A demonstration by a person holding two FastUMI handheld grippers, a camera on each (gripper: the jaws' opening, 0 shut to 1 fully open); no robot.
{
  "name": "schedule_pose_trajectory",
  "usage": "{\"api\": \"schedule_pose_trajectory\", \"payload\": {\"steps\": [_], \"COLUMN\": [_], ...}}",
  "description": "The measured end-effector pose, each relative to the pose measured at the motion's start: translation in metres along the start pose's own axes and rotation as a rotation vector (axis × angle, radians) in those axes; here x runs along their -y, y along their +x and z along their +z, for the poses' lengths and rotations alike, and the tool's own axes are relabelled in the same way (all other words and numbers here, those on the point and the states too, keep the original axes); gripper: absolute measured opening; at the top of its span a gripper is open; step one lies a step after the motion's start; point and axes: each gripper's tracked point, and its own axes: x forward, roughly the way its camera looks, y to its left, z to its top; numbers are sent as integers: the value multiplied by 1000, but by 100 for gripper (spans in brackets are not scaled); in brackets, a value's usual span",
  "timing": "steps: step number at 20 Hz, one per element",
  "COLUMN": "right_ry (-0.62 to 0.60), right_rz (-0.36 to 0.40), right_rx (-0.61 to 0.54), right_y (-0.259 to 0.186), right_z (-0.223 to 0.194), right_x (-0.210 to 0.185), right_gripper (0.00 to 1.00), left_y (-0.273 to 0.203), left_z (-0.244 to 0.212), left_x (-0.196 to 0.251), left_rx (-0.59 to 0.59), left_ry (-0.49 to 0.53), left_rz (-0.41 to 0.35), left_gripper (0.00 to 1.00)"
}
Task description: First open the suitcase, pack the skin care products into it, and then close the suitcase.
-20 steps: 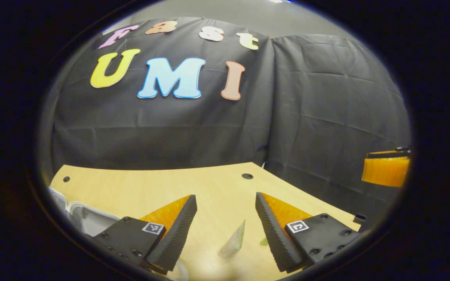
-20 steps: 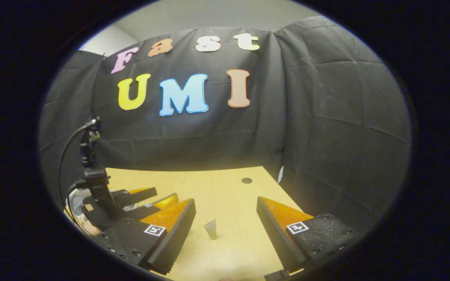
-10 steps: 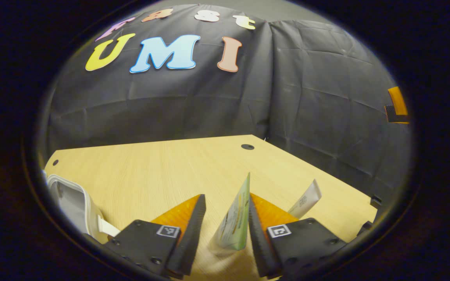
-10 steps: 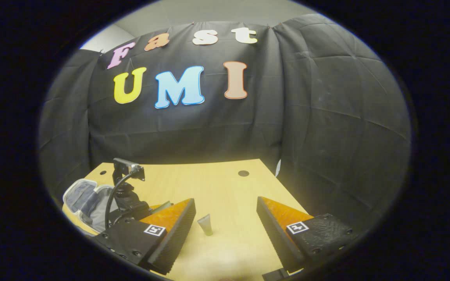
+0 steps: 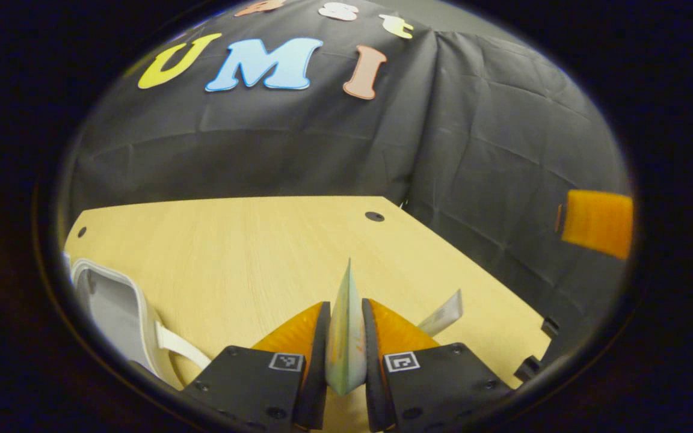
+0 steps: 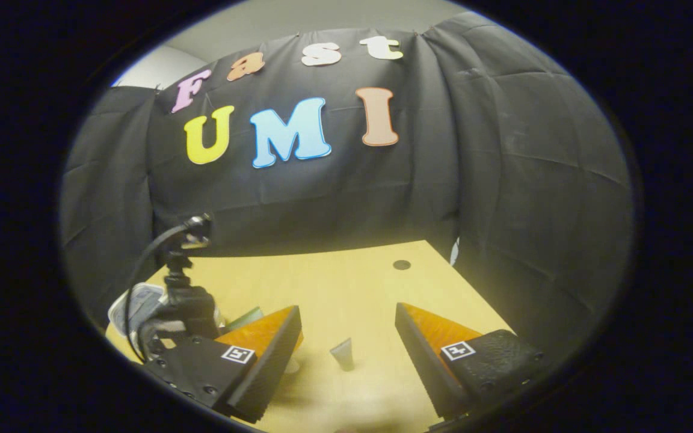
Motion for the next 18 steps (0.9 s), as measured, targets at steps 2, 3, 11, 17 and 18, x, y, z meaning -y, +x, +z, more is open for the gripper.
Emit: {"api": "schedule_pose_trajectory", "payload": {"steps": [2, 3, 11, 17, 18], "right_ry": [-10, -16, -101, -85, -70], "right_rz": [19, 32, 115, 41, 13], "right_rx": [0, -12, -240, -345, -362], "right_y": [17, 29, 101, 106, 103], "right_z": [-10, -20, -128, -160, -160], "right_x": [-1, -3, -7, -1, -2], "right_gripper": [96, 96, 82, 31, 28], "left_y": [-35, -53, -168, -179, -179], "left_z": [21, 31, 45, -17, -29], "left_x": [-8, -16, -141, -228, -237], "left_rx": [6, 8, -74, -259, -305], "left_ry": [-47, -72, -259, -312, -310], "left_rz": [19, 42, 287, 339, 337], "left_gripper": [35, 35, 35, 35, 35]}}
